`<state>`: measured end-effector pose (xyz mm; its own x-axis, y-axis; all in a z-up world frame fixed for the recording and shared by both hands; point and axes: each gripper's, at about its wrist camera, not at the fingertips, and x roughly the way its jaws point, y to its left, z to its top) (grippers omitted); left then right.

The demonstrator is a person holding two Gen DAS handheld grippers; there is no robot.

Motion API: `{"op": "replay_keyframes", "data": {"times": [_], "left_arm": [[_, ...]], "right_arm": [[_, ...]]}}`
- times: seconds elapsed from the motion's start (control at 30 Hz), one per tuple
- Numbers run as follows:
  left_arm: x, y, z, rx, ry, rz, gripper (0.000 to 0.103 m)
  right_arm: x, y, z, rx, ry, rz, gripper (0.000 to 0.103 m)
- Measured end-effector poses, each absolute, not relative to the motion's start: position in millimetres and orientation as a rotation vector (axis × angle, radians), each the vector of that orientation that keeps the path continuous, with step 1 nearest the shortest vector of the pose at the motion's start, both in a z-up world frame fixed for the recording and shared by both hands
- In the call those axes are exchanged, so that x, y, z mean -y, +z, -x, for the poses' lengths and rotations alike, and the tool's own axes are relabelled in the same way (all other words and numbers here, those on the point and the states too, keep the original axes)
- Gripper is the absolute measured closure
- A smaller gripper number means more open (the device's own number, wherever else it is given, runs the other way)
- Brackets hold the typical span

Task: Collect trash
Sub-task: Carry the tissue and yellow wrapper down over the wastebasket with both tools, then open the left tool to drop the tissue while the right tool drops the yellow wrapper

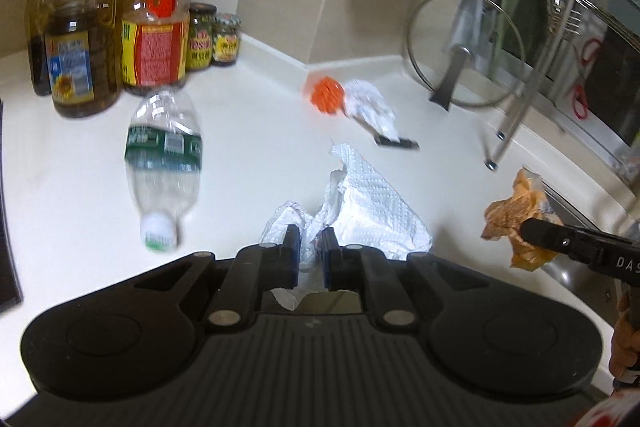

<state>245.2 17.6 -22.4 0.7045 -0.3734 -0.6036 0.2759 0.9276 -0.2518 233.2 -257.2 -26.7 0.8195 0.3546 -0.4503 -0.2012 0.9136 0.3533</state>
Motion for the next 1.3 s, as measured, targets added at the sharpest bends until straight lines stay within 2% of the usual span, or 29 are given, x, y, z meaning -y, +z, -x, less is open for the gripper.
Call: {"op": "replay_keyframes", "data": {"times": [0.5,1.3], "left_arm": [[-29.6,-93.9,-173.8,-0.873,-0.360,0.202,0.093],[-7.3,-198.0,-178.2,-1.017,-0.224,0.205,0.093]], "right_arm": [[217.8,-98.0,-169.4,-0.745,0.281,-0.296,0.069],[220.3,-224.8,-214.3,-0.989,0.305,-0.263,0.069]]}}
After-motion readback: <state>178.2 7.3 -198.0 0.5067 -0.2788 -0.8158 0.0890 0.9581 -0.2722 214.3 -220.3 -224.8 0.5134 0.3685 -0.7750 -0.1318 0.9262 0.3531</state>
